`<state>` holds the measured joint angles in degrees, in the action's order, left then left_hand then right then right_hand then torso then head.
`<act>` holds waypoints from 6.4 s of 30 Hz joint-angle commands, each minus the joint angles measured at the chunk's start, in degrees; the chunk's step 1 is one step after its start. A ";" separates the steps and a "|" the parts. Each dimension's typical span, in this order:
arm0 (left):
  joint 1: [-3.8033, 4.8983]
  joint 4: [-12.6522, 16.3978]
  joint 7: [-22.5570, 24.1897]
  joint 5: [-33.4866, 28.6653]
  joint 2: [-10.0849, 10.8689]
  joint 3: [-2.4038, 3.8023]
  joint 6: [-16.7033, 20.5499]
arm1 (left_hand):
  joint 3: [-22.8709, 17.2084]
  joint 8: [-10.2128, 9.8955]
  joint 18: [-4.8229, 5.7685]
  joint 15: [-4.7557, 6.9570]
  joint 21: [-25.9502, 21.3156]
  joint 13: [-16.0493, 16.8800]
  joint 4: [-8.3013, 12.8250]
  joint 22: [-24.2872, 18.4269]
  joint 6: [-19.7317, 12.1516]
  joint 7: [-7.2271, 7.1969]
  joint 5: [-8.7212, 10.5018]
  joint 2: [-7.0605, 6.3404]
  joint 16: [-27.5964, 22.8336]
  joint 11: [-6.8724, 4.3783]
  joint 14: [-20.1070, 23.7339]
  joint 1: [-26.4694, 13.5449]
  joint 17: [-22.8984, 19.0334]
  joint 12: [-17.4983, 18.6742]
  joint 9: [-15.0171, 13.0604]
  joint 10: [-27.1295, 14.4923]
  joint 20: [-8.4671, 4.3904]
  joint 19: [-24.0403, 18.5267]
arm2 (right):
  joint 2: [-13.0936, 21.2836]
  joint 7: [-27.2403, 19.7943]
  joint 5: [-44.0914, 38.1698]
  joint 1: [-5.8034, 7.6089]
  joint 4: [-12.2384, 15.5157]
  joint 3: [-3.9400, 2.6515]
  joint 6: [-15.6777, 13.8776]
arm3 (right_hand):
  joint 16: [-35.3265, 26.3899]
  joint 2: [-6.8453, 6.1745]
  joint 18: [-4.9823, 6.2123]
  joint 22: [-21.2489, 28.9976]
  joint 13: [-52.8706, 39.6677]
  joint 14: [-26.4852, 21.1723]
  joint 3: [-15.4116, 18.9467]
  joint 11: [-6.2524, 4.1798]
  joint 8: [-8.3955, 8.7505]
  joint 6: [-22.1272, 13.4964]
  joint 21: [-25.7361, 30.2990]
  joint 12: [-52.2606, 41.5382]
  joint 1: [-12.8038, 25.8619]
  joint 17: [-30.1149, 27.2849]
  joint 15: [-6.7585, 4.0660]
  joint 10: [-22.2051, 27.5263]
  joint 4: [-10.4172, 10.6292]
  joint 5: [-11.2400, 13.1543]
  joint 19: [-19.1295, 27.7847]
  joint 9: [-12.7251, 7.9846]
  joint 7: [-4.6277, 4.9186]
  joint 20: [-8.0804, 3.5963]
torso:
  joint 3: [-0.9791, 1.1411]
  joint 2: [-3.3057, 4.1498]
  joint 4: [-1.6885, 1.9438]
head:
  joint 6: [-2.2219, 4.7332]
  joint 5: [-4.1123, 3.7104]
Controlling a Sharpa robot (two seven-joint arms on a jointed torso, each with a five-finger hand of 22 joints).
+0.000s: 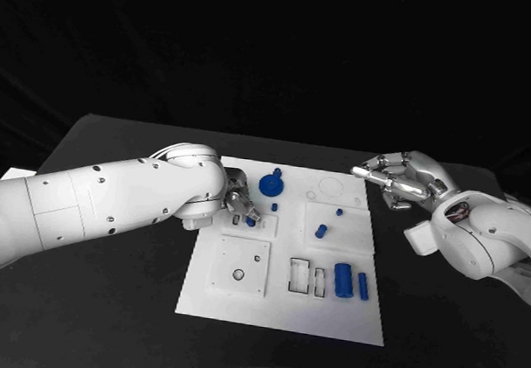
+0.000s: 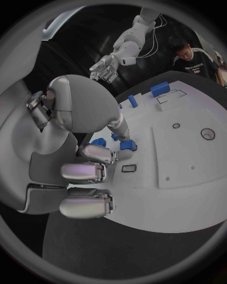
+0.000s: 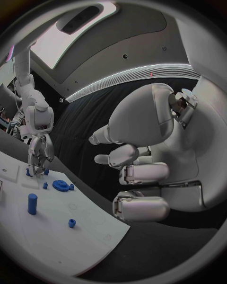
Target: Assemble the parts on the task board
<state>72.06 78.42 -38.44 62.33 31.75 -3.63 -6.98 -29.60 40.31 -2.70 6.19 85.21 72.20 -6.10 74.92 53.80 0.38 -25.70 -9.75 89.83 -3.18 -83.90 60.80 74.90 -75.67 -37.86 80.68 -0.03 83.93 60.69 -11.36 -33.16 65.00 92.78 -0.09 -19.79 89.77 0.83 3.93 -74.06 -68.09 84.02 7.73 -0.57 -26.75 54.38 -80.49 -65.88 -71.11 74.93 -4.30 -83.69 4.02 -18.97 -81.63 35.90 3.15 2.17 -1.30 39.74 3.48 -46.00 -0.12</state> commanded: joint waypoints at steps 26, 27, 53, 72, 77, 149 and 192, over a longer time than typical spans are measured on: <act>-0.27 -0.82 -0.22 0.68 -0.20 -0.21 -2.14 | 12.00 -0.17 1.42 0.54 0.90 1.26 -5.13 9.70 1.52 -0.09 0.20 0.35 0.17 -0.33 -6.10 -4.64 15.10 -1.18 -0.78 0.80 -0.48 4.46 | 0.05 -0.82 0.16 -0.05 0.14 -0.01 0.92 | 0.23 0.57 0.16 1.02 -20.04 5.98 0.71 0.15 1.46 0.57 0.96 -22.06 -0.76 15.07 0.56 -4.74 -0.61 1.15 1.04 0.11 0.46 0.28 | -0.01 -0.01 0.02 | -0.16 -0.08; -0.27 -0.78 -0.21 0.68 -0.18 -0.21 -2.10 | 12.60 -0.18 1.42 0.56 0.87 1.27 -5.33 9.68 1.51 -0.10 0.19 0.41 0.17 -0.34 -6.10 -4.62 15.10 -1.18 -0.81 0.80 -0.48 4.46 | 0.06 -0.82 0.16 -0.05 0.14 -0.01 0.92 | 0.23 0.58 0.17 1.08 -19.99 5.98 0.74 0.16 1.50 0.58 1.00 -22.00 -0.76 15.07 0.57 -4.70 -0.62 1.22 1.09 0.12 0.47 0.29 | -0.01 -0.01 0.02 | -0.16 -0.08; 1.15 3.35 0.01 -4.28 4.32 3.36 -1.29 | 24.81 -1.04 1.02 0.22 -0.57 -0.99 -10.08 8.18 0.07 0.44 9.65 2.10 0.17 0.13 -6.10 -0.90 15.10 0.99 -1.18 -0.97 -0.27 3.96 | -0.28 -0.89 0.48 -0.07 -0.65 -0.01 1.24 | 0.23 0.64 0.24 1.36 -19.62 5.98 0.84 0.19 1.68 0.62 1.21 -21.58 -0.75 15.07 0.61 -4.39 -0.67 1.47 1.27 0.18 0.50 0.33 | -0.03 -0.01 0.04 | 0.20 -0.21; 4.87 -11.23 1.24 -0.18 -0.87 4.39 -9.82 | 32.84 -11.18 0.45 -2.39 -2.74 -5.86 -10.53 6.06 -1.83 3.80 16.87 5.21 0.17 3.10 -6.10 2.44 15.10 4.83 7.49 -4.50 2.29 3.19 | -1.04 -0.93 0.55 -0.23 -1.49 0.00 1.48 | 0.23 0.64 0.24 1.36 -19.62 5.98 0.84 0.19 1.68 0.62 1.21 -21.58 -0.75 15.07 0.61 -4.39 -0.67 1.47 1.27 0.18 0.50 0.33 | -0.16 0.07 0.08 | 0.95 0.65; 4.88 -14.29 1.48 0.65 -2.79 3.98 -10.25 | 33.37 -11.19 0.49 -2.33 -2.59 -5.48 -10.56 6.28 -1.29 3.67 17.70 5.44 0.17 3.01 -6.10 2.42 15.10 4.44 7.76 -4.17 2.24 3.27 | -1.23 -0.95 0.55 -0.25 -1.60 0.00 1.56 | 0.23 0.64 0.24 1.36 -19.62 5.98 0.84 0.19 1.68 0.62 1.21 -21.58 -0.75 15.07 0.61 -4.39 -0.67 1.47 1.27 0.18 0.50 0.33 | -0.07 0.08 -0.03 | 1.02 0.78; 4.33 -20.73 1.41 -1.65 -7.60 2.21 -12.22 | 19.64 -8.63 0.73 -0.71 -2.03 -4.91 -2.75 7.57 -0.30 1.74 17.64 12.28 0.17 1.20 -6.10 19.20 15.10 4.03 7.64 -3.40 0.70 3.65 | -2.39 -0.89 0.69 -0.63 -2.10 -0.01 2.55 | 0.23 0.99 0.23 1.33 -19.66 5.98 0.84 0.19 1.90 0.76 1.22 -21.61 -0.83 15.07 0.63 -4.43 -0.73 1.43 1.29 0.27 0.49 0.37 | -0.13 0.16 -0.19 | 0.42 0.87; 1.47 3.93 5.01 0.80 7.28 2.07 6.17 | -5.92 -5.02 1.05 -1.08 -1.01 -4.22 4.72 9.16 -0.52 2.29 15.67 1.92 0.17 1.48 -6.10 13.25 15.10 3.54 5.46 -1.34 0.92 4.14 | -1.96 -0.95 1.00 -0.66 -1.81 0.00 2.61 | 0.23 1.27 0.26 1.45 -19.64 5.98 0.89 0.19 2.09 0.87 1.32 -21.58 -0.76 15.07 0.63 -4.43 -0.69 1.19 1.37 0.36 0.49 0.39 | -0.18 0.14 -0.06 | 0.64 1.84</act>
<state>73.64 81.84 -34.05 61.14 38.92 -1.57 -3.12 -27.40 35.01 -1.80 5.12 83.87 67.93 -9.28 74.91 52.85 2.96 -9.70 -7.51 89.83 -1.66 -84.09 73.93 74.91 -71.89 -32.40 78.95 0.90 84.03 58.74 -11.79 -32.17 64.39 90.86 -0.09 -17.94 89.77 1.58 3.93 -72.66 -68.17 84.01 8.36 0.45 -25.03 54.78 -79.42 -67.62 -71.86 74.93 -3.89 -82.58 3.39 -17.75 -80.83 36.19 3.55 2.58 -1.44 39.84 3.44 -45.25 1.60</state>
